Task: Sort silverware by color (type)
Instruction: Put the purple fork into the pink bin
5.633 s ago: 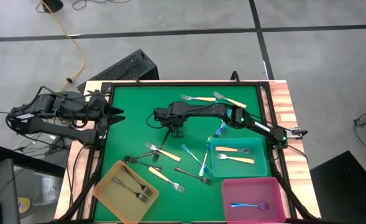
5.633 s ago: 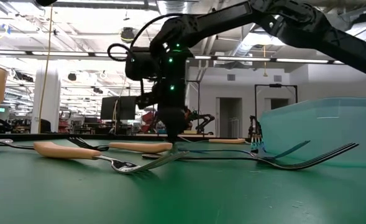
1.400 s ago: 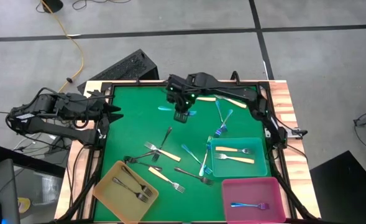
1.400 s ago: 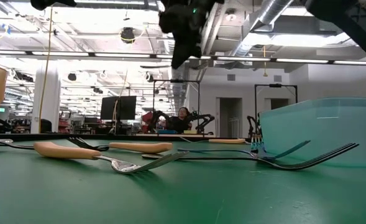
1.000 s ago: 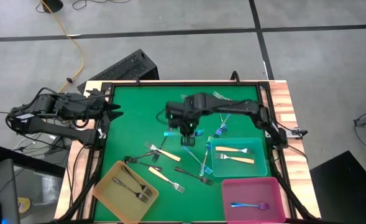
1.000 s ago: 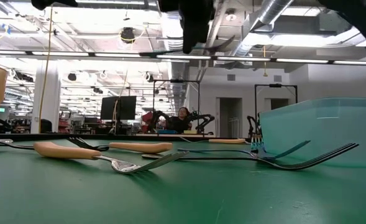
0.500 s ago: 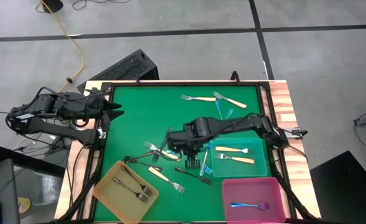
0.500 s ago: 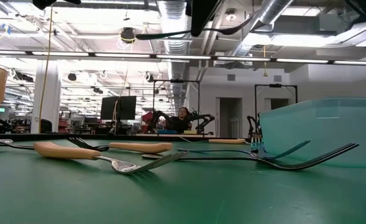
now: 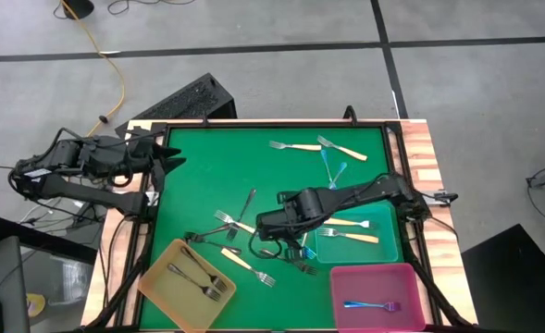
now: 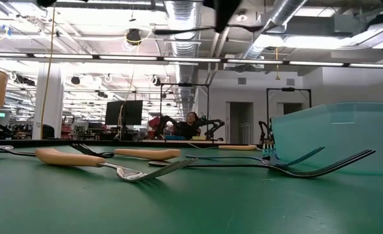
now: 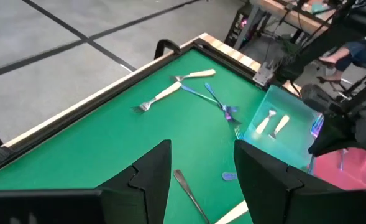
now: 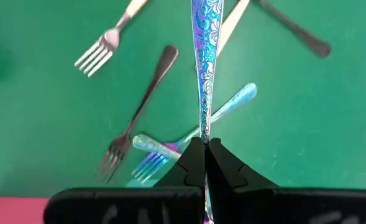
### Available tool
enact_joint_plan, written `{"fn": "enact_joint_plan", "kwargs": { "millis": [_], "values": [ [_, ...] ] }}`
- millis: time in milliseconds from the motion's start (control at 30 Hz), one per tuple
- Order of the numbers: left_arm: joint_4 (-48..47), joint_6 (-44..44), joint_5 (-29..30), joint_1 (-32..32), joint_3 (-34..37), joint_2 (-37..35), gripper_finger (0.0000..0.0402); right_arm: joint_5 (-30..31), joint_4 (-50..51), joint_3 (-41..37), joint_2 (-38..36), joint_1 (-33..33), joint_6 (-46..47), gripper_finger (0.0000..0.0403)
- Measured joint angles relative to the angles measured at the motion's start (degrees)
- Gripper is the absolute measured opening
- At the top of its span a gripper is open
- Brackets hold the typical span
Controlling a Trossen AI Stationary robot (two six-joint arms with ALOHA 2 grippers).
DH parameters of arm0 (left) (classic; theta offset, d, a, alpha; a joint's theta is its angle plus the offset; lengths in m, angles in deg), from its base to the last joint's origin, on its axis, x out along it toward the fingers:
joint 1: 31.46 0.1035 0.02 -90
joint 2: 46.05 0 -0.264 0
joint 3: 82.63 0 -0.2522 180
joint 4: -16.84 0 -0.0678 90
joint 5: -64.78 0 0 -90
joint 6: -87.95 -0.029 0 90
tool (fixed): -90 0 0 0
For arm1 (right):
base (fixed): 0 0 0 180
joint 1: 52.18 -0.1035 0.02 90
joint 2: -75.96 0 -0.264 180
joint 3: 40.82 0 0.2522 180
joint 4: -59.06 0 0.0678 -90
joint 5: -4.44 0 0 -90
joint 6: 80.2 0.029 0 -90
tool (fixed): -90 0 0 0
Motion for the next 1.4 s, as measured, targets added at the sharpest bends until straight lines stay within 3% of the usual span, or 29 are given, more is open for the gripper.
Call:
{"fn": "enact_joint_plan", "kwargs": {
  "millis": [267,567,700,900,1400],
  "values": [
    [1.13,0.0,4.26,0.0,-0.02,0.78,0.0158,-1.71,-28.82,-42.43,-25.9,-0.26,12.37,0.002],
    [1.13,0.38,8.55,-0.01,-0.02,4.34,0.0158,-0.39,-27.43,-65.7,-42.12,-1.21,25.56,0.002],
    [1.13,1.11,7.35,-0.01,-0.02,6.21,0.0158,0.0,-27.65,-70.47,-47.45,-4.21,31.39,0.002],
    [1.28,1.05,7.15,-0.01,-0.02,8.36,0.0158,2.38,-26.09,-70.99,-50.8,-11.4,38.57,0.002],
    [5.28,0.25,6.46,-0.01,-0.02,9.03,0.0158,3.3,-28.19,-71.03,-46.0,-32.4,59.56,0.002]
  ]
}}
